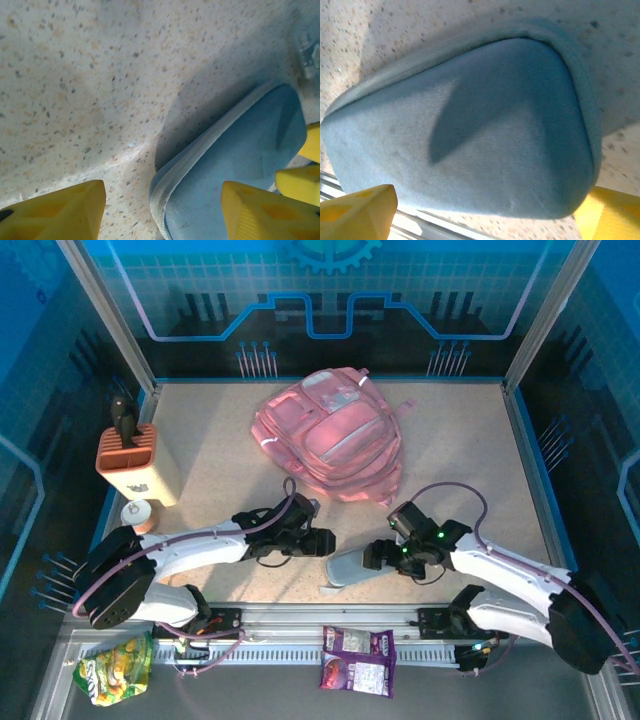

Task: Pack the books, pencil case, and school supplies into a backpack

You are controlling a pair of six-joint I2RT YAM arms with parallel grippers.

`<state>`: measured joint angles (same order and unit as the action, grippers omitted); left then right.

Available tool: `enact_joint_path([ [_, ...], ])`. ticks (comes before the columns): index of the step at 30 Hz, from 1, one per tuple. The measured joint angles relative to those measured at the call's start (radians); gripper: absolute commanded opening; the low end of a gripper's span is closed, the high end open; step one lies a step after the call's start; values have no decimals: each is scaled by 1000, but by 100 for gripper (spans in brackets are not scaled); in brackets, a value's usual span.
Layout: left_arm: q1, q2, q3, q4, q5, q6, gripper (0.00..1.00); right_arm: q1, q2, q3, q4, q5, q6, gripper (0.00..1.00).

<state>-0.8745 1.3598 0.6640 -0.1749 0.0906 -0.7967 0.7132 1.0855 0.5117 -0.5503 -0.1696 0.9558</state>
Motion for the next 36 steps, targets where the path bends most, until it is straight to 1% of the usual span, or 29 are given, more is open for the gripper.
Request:
enact_joint_path([
  [4, -4, -3, -33, -1, 6, -18, 60, 2, 80, 45, 102, -7, 5, 89],
  [8, -15, -8, -44, 0, 9, -29, 57, -13, 165, 117, 237, -53, -22, 86],
  [10, -21, -9, -47, 0, 9, -37, 56, -29, 197, 139, 280, -77, -39, 83],
  [12, -26, -9, -48, 1, 9, -42, 55, -45, 214, 146, 290, -93, -59, 82],
  [15, -26, -9, -52, 1, 3, -44, 52, -51, 208, 143, 251, -90, -80, 82],
  [20, -27, 6, -54, 1, -14, -47, 40, -53, 144, 51, 250, -102, -78, 82],
  [25, -29, 56, -51, 26, -23, -49, 32, -47, 166, -25, 327, -143, -32, 82],
  [27, -30, 77, -37, 35, -26, -56, 29, -47, 191, -26, 353, -153, -12, 80],
  [33, -30, 100, -31, 66, -32, -70, 24, -62, 229, -26, 372, -169, 46, 68],
  [36, -30, 100, -31, 68, -38, -70, 22, -64, 238, -26, 388, -176, 59, 66],
])
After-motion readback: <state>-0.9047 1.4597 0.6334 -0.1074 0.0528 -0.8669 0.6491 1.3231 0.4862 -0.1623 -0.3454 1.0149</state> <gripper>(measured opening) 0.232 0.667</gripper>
